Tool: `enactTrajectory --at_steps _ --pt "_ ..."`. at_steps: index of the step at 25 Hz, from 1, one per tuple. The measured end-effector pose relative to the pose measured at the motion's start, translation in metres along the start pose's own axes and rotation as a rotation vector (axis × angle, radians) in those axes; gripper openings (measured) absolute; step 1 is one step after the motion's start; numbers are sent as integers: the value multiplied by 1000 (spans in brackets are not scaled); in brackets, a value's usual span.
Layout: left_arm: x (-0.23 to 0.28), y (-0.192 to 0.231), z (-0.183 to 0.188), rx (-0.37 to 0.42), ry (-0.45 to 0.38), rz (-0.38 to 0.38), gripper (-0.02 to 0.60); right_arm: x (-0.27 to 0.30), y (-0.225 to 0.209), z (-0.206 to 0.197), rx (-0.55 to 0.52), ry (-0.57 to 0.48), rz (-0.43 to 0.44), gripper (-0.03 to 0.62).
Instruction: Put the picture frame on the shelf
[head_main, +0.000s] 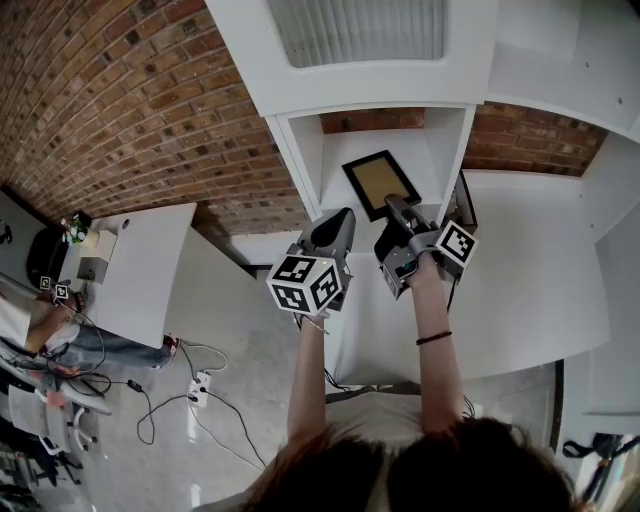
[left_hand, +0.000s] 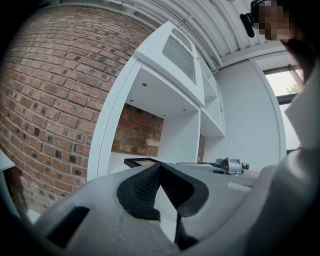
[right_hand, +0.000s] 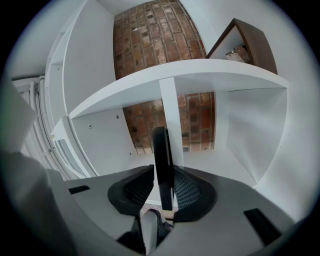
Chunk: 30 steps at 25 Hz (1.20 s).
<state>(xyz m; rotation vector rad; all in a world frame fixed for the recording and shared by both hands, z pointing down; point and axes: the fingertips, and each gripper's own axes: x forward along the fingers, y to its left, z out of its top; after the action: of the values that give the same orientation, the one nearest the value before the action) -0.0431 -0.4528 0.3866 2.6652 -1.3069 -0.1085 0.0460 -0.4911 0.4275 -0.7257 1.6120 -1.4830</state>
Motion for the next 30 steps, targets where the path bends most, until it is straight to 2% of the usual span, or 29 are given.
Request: enactTrajectory --at_steps 12,30 --pt "1 -4 -2 1 6 -7 11 -2 -5 -4 21 18 -12 130" --pt "-8 -21 -11 -7 21 -9 11 -25 -9 -13 30 60 -15 130"
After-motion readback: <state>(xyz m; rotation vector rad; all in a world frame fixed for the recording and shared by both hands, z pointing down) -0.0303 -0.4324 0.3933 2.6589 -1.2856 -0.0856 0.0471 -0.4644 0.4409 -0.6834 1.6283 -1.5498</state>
